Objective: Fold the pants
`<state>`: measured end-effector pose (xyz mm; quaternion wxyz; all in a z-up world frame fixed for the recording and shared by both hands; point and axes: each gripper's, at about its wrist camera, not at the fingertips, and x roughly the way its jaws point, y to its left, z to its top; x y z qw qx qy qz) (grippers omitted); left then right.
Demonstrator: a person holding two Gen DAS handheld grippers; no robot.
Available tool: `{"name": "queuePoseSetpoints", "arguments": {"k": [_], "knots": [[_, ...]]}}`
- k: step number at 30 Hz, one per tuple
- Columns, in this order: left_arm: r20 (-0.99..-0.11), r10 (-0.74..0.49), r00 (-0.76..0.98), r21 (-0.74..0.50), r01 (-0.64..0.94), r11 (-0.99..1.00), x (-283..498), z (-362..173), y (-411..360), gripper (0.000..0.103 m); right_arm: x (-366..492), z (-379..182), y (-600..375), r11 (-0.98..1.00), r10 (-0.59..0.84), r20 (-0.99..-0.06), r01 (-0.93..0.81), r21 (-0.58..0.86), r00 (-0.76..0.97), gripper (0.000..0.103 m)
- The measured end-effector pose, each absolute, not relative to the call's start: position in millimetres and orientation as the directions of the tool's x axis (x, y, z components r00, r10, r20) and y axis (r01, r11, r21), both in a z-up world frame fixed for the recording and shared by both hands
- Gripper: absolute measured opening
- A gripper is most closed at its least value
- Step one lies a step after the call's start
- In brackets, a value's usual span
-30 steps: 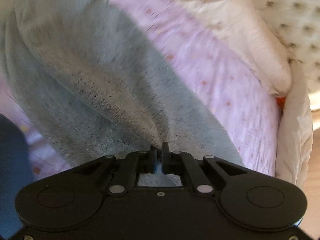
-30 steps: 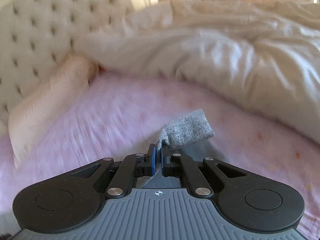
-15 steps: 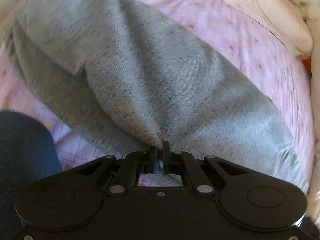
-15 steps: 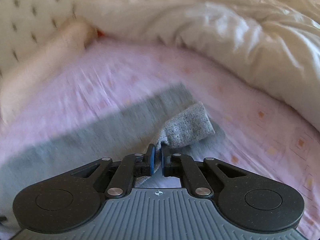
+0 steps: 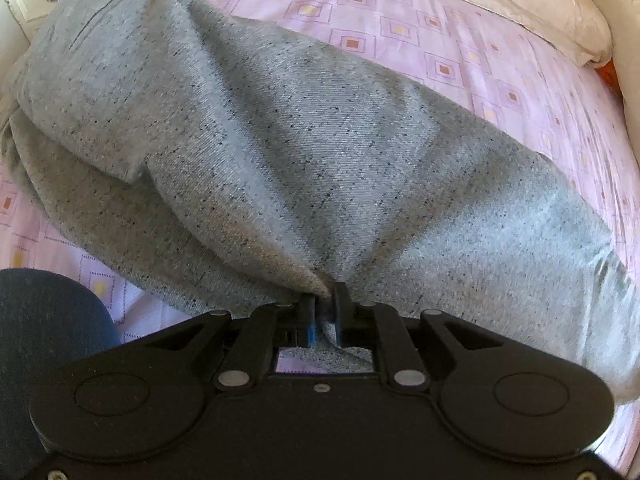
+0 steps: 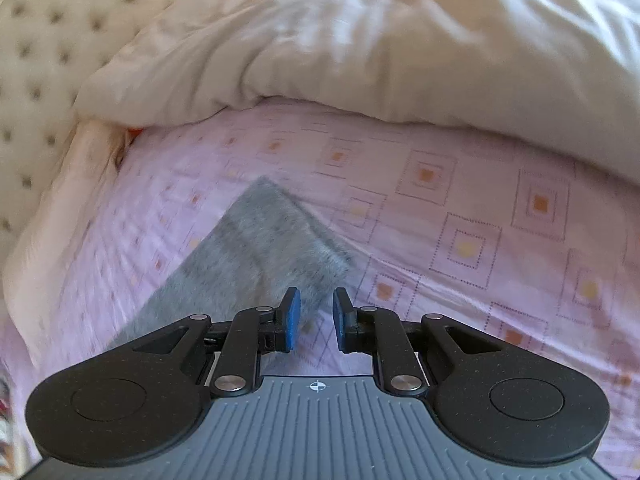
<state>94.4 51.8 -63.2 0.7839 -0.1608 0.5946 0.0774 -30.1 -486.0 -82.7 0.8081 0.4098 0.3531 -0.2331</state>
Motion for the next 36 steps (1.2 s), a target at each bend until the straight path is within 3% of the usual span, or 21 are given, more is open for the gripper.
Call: {"name": "queuePoseSetpoints", "arguments": {"k": [2, 4, 5, 7, 12, 15, 18, 21, 24, 32, 34, 36], "knots": [[-0.957, -0.060, 0.283, -0.150, -0.309, 0.939, 97.0, -64.7, 47.3, 0.018, -30.1, -88.4, -488.1, 0.519, -0.063, -0.739, 0.654, 0.549, 0.670, 0.019], [-0.957, -0.052, 0.284, -0.142, -0.303, 0.942, 95.4, -63.5, 43.9, 0.018, -26.7, -86.7, -486.8, 0.527, -0.079, -0.716, 0.639, 0.560, 0.693, 0.005], [-0.957, -0.051, 0.284, -0.139, -0.301, 0.944, 95.6, -63.9, 42.6, 0.018, -24.8, -80.3, -483.4, 0.565, -0.114, -0.704, 0.629, 0.534, 0.701, 0.003], [-0.957, -0.052, 0.286, -0.142, -0.304, 0.942, 95.1, -63.8, 41.5, 0.018, -19.1, -68.7, -474.0, 0.648, -0.167, -0.691, 0.607, 0.461, 0.703, 0.003], [-0.954, -0.054, 0.294, -0.148, -0.307, 0.940, 93.8, -64.7, 41.2, 0.018, -3.7, -83.6, -466.0, 0.699, -0.210, -0.799, 0.658, 0.280, 0.564, 0.004], [-0.954, -0.037, 0.297, -0.128, -0.294, 0.947, 92.9, -65.1, 36.8, 0.018, -8.8, -70.6, -460.0, 0.682, -0.318, -0.768, 0.696, 0.222, 0.556, 0.005], [-0.953, -0.026, 0.303, -0.114, -0.279, 0.954, 91.4, -64.8, 32.9, 0.018, -11.8, -51.9, -455.9, 0.718, -0.386, -0.666, 0.661, 0.218, 0.639, 0.011], [-0.953, -0.020, 0.303, -0.109, -0.281, 0.953, 91.1, -65.0, 30.5, 0.017, 10.0, -51.5, -462.1, 0.793, -0.297, -0.640, 0.557, 0.248, 0.708, 0.027], [-0.952, -0.012, 0.306, -0.101, -0.277, 0.955, 90.5, -65.4, 27.4, 0.017, 40.7, -63.2, -474.0, 0.831, -0.197, -0.670, 0.485, 0.273, 0.716, 0.027], [-0.950, 0.015, 0.311, -0.075, -0.274, 0.959, 89.6, -63.0, 21.3, 0.017, 75.5, -88.6, -484.4, 0.857, -0.117, -0.760, 0.452, 0.248, 0.639, 0.028], [-0.949, 0.017, 0.314, -0.073, -0.274, 0.959, 89.3, -63.3, 21.3, 0.017, 78.1, -84.9, -474.3, 0.882, -0.142, -0.763, 0.430, 0.192, 0.631, 0.001], [-0.948, 0.022, 0.317, -0.069, -0.270, 0.960, 89.0, -62.9, 20.6, 0.016, 78.4, -75.8, -465.3, 0.907, -0.161, -0.744, 0.394, 0.148, 0.649, 0.000]]}}
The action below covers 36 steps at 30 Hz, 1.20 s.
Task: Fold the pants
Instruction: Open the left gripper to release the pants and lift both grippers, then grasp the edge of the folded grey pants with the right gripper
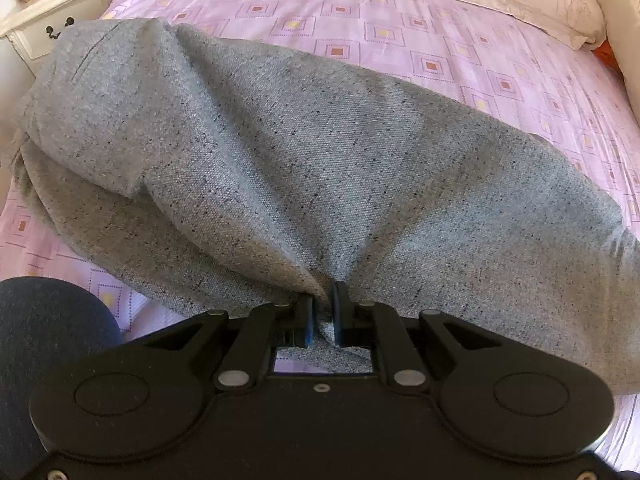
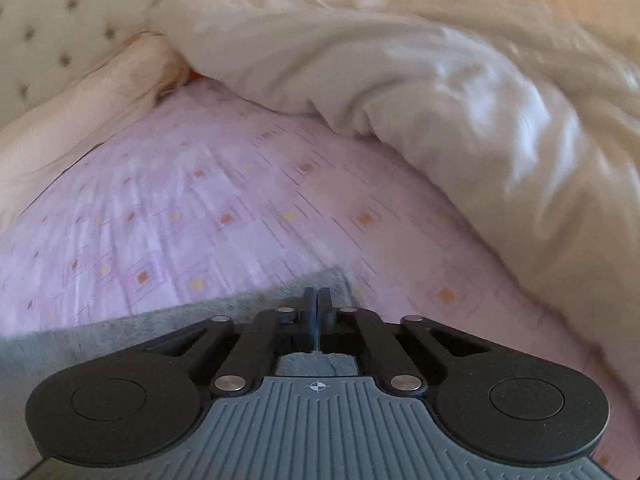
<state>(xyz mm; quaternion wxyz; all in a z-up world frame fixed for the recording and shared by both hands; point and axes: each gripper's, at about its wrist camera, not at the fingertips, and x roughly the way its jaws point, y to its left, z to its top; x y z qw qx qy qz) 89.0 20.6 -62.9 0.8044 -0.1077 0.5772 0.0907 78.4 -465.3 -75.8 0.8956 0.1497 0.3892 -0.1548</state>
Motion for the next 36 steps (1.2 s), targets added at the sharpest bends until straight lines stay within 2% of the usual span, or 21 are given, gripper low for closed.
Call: {"name": "queuePoseSetpoints", "arguments": {"k": [3, 6, 10, 12, 15, 20, 22, 24, 25, 27, 32, 36], "knots": [[-0.946, 0.023, 0.323, -0.068, -0.266, 0.962, 88.2, -62.7, 19.1, 0.012, 83.1, -71.8, -462.5, 0.896, -0.293, -0.732, 0.444, 0.014, 0.615, 0.000], [-0.944, 0.032, 0.329, -0.057, -0.257, 0.965, 86.8, -63.1, 15.9, 0.012, 83.1, -75.5, -467.9, 0.868, -0.306, -0.761, 0.496, 0.024, 0.572, 0.000], [-0.951, 0.033, 0.306, -0.039, -0.226, 0.973, 87.6, -60.9, 12.8, 0.014, 70.8, -45.9, -433.3, 0.900, -0.297, -0.685, 0.434, 0.031, 0.665, 0.003], [-0.959, 0.033, 0.280, -0.028, -0.209, 0.977, 87.8, -59.8, 12.7, 0.021, 69.2, -32.8, -409.8, 0.929, -0.247, -0.667, 0.367, 0.042, 0.703, 0.003], [-0.973, 0.016, 0.231, -0.025, -0.175, 0.984, 87.3, -55.0, 13.5, 0.023, 70.4, -16.6, -361.9, 0.969, -0.125, -0.657, 0.233, 0.080, 0.743, 0.004], [-0.975, -0.013, 0.222, -0.035, -0.094, 0.995, 86.0, -24.4, 22.6, 0.023, 72.5, -5.2, -252.5, 0.991, 0.137, -0.646, -0.096, 0.098, 0.751, 0.006], [-0.964, 0.010, 0.265, -0.008, -0.067, 0.998, 88.4, -2.5, 32.4, 0.026, 74.6, -6.0, -206.4, 0.966, 0.251, -0.653, -0.231, 0.118, 0.714, 0.010], [-0.955, 0.020, 0.295, 0.000, -0.066, 0.998, 92.6, 14.9, 50.2, 0.028, 73.2, -9.9, -158.6, 0.926, 0.343, -0.661, -0.360, 0.116, 0.668, 0.019], [-0.953, 0.022, 0.303, -0.001, -0.075, 0.997, 95.6, 21.9, 61.9, 0.029, 72.4, -11.9, -138.6, 0.904, 0.375, -0.661, -0.414, 0.106, 0.649, 0.019], [-0.948, 0.045, 0.316, 0.009, -0.112, 0.994, 104.5, 33.0, 94.2, 0.039, 69.2, -17.5, -95.8, 0.851, 0.439, -0.668, -0.517, 0.095, 0.600, 0.019], [-0.935, 0.185, 0.301, 0.111, -0.246, 0.963, 120.1, 26.5, 174.3, 0.039, 59.6, -25.4, -18.4, 0.711, 0.538, -0.682, -0.702, 0.051, 0.496, 0.019], [-0.953, 0.204, 0.222, 0.122, -0.333, 0.935, 122.9, 1.5, 226.0, 0.039, 50.6, -32.8, 16.1, 0.600, 0.551, -0.688, -0.797, -0.067, 0.473, 0.030]]}}
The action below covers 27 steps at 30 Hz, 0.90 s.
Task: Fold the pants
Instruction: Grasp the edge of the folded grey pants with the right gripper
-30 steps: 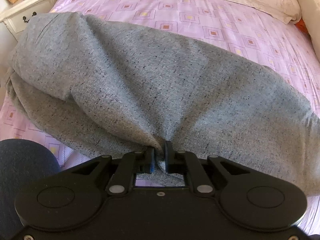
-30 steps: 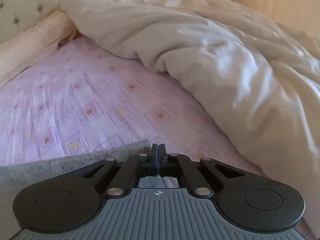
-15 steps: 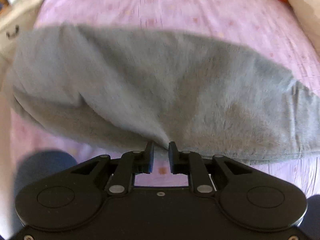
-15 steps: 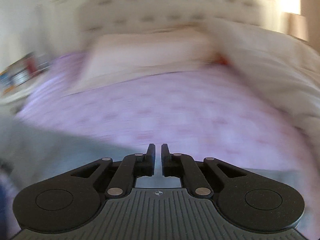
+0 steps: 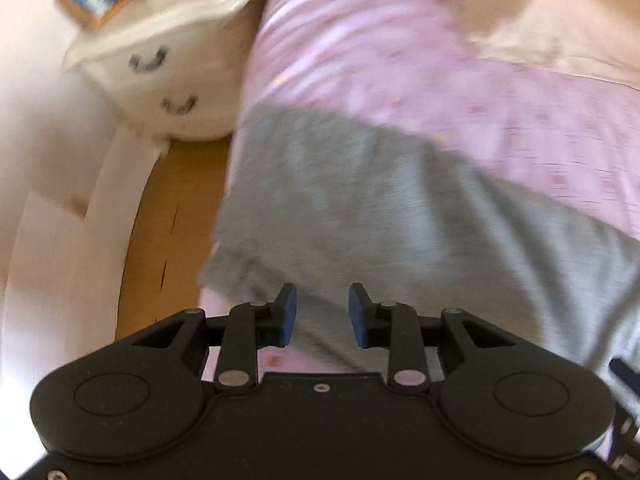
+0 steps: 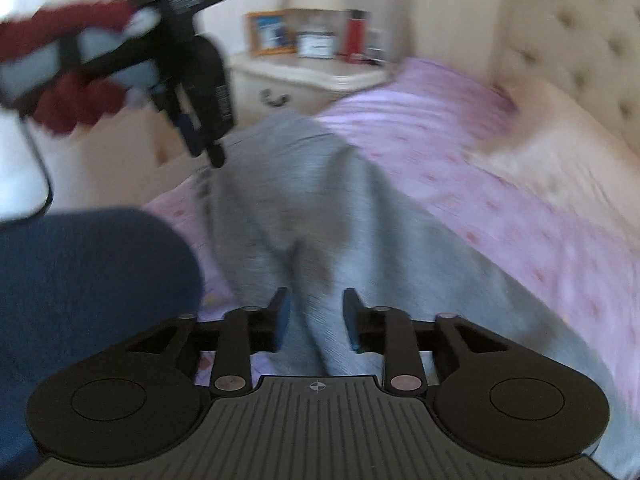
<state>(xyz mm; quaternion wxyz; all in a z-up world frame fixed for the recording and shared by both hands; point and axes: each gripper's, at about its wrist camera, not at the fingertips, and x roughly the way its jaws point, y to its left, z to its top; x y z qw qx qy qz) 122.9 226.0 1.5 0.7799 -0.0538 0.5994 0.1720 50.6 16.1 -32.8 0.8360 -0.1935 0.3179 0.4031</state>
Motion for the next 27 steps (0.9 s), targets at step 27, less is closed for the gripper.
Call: {"name": "queuePoseSetpoints", "arguments": {"k": [27], "knots": [[-0.919, 0.170, 0.355, 0.071, -0.276, 0.958, 126.2, 11.7, 248.6, 0.039, 74.7, -68.9, 40.2, 0.462, 0.632, -0.761, -0.860, 0.219, 0.146, 0.000]]}}
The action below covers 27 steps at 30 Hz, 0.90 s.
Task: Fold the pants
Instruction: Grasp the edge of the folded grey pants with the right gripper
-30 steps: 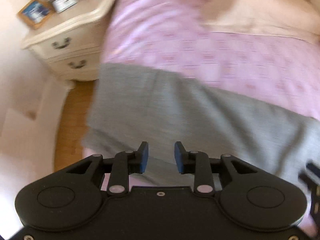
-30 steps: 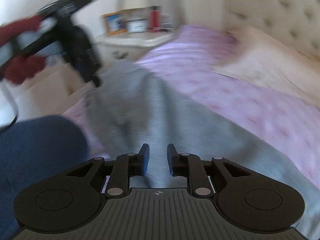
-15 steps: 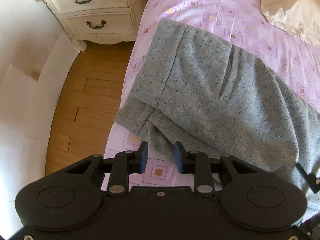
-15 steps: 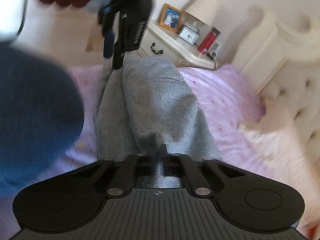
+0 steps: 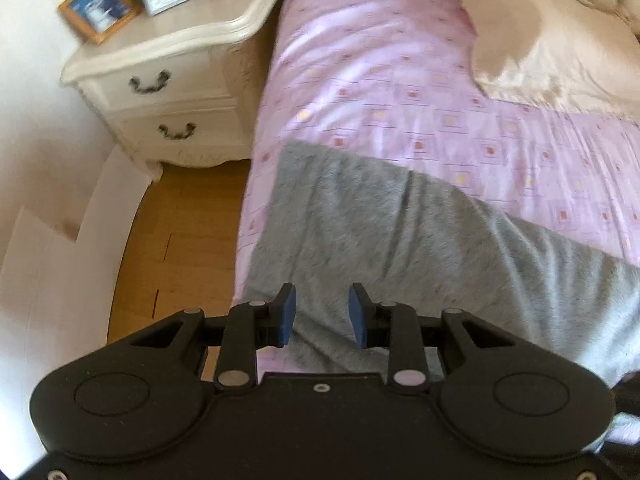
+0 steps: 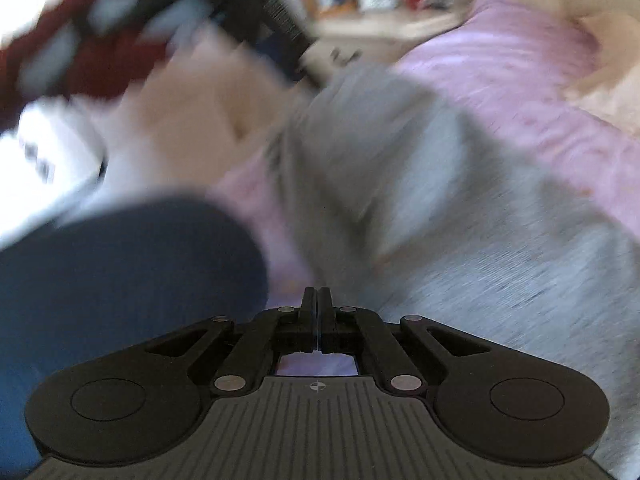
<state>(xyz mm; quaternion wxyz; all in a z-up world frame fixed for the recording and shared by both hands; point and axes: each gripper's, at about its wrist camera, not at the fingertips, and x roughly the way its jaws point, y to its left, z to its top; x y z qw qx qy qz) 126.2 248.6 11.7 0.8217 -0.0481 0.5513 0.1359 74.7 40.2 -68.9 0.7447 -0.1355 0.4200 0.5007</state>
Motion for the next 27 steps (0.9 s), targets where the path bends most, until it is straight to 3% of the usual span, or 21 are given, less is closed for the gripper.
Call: {"name": "queuePoseSetpoints", "arguments": {"k": [4, 7, 9, 10, 17, 19, 20, 27], "knots": [[-0.921, 0.155, 0.357, 0.079, -0.219, 0.973, 139.7, 1.6, 232.3, 0.040, 50.7, -56.1, 39.4, 0.477, 0.640, -0.720, -0.873, 0.099, 0.268, 0.001], [-0.926, 0.158, 0.344, 0.092, -0.200, 0.976, 141.9, -1.0, 226.7, 0.040, 37.0, -37.8, 38.1, 0.512, 0.618, -0.650, -0.854, -0.094, 0.442, 0.008], [-0.928, 0.151, 0.342, 0.085, -0.200, 0.976, 139.1, 0.8, 228.1, 0.040, 30.5, -35.8, 43.4, 0.487, 0.584, -0.621, -0.838, -0.247, 0.523, 0.029], [-0.927, 0.151, 0.343, 0.081, -0.209, 0.975, 137.1, 0.2, 231.3, 0.040, 29.6, -39.1, 46.5, 0.461, 0.567, -0.620, -0.833, -0.307, 0.542, 0.032], [-0.944, 0.075, 0.322, -0.034, -0.321, 0.947, 122.3, -9.5, 271.2, 0.041, 17.5, -81.2, 70.8, 0.234, 0.492, -0.643, -0.801, -0.551, 0.587, 0.031], [-0.942, 0.059, 0.331, -0.064, -0.348, 0.935, 116.1, -9.7, 279.2, 0.048, 14.6, -89.0, 71.1, 0.188, 0.483, -0.630, -0.775, -0.604, 0.608, 0.028], [-0.941, 0.050, 0.335, -0.077, -0.357, 0.931, 113.6, -9.6, 281.5, 0.054, 14.4, -88.1, 70.1, 0.189, 0.494, -0.617, -0.768, -0.612, 0.613, 0.012], [-0.934, -0.115, 0.338, -0.244, -0.370, 0.896, 102.7, -15.7, 280.3, 0.057, 49.5, -40.3, 56.9, 0.444, 0.529, -0.580, -0.785, -0.433, 0.619, 0.006]]}}
